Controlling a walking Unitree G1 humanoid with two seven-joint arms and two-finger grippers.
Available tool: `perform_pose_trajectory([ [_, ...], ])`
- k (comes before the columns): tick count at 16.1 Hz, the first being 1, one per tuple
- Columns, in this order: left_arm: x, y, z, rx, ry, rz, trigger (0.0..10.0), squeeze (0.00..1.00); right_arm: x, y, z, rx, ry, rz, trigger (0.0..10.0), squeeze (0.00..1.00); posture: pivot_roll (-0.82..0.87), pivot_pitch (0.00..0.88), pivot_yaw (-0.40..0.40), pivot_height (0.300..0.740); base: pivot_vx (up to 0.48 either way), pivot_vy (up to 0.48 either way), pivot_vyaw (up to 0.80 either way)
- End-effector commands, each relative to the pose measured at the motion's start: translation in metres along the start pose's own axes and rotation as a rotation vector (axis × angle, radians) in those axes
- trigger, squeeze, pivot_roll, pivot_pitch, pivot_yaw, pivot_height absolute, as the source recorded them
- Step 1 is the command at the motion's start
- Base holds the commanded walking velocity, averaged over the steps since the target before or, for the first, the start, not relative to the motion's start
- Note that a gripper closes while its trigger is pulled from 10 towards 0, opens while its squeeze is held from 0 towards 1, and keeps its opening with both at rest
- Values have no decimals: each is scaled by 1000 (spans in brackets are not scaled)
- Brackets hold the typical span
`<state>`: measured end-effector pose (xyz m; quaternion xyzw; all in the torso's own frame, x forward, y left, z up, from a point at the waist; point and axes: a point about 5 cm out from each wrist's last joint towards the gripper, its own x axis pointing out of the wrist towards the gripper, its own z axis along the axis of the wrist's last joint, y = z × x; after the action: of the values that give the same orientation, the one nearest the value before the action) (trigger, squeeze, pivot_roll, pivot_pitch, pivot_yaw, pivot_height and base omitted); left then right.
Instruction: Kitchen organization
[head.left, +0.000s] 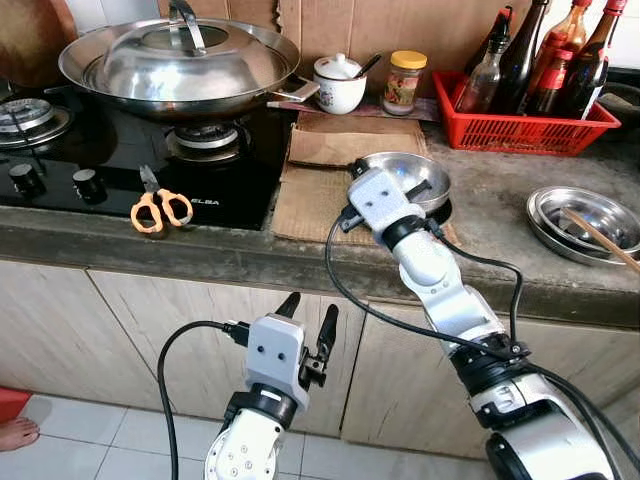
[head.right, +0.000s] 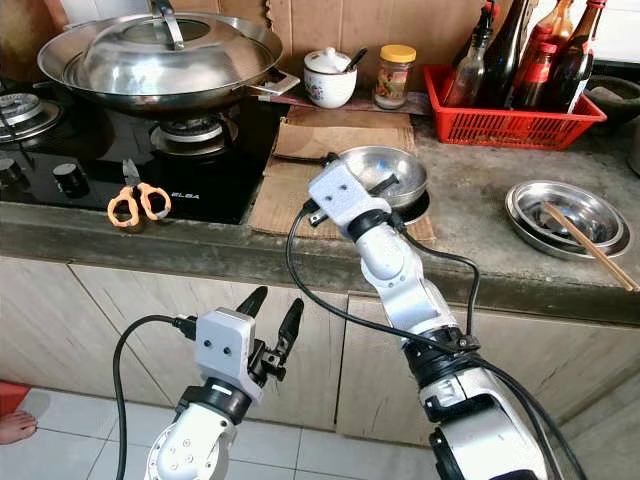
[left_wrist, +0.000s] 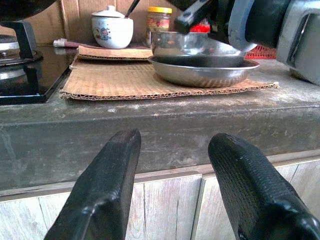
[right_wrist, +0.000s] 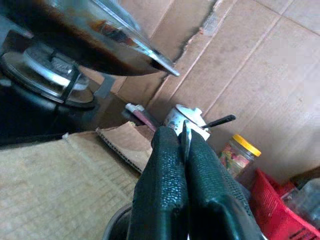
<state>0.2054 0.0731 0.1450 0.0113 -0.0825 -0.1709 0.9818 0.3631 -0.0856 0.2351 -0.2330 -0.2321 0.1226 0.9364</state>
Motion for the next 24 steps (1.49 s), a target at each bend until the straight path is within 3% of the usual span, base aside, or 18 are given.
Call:
perform_pose_trajectory([
  [1, 1, -1, 1, 4, -6, 3, 10000, 0, -1, -8, 4, 43, -15, -48, 0, 0, 98, 81, -78, 740, 0, 0, 0],
  [2, 0, 0, 0, 5, -3, 3, 10000, 0, -5, -18, 17, 153, -79, -135, 0, 0, 97, 75, -72, 740, 0, 0, 0],
  [4, 0, 0, 0, 5, -3, 3, 10000, 0, -5, -18, 17, 153, -79, -135, 0, 0, 97, 75, -72, 740, 0, 0, 0],
  [5, 0, 1, -2, 7, 6, 3, 10000, 0, -14, -24, 32, 251, -126, -200, 0, 0, 93, 67, -62, 740, 0, 0, 0],
  [8, 2, 3, -3, 15, 15, 1, 10000, 0, -22, -31, 50, 330, -169, -255, 0, 0, 92, 55, -52, 740, 0, 0, 0],
  [16, 6, 7, -2, 13, 7, 3, 10000, 0, -35, -54, 67, 359, -195, -353, 0, 0, 82, 45, -29, 740, 0, 0, 0],
  [24, 6, 5, -4, 30, 8, -19, 10000, 0, -34, -54, 68, 364, -186, -355, 0, 0, 85, 46, -30, 740, -195, 0, 0],
])
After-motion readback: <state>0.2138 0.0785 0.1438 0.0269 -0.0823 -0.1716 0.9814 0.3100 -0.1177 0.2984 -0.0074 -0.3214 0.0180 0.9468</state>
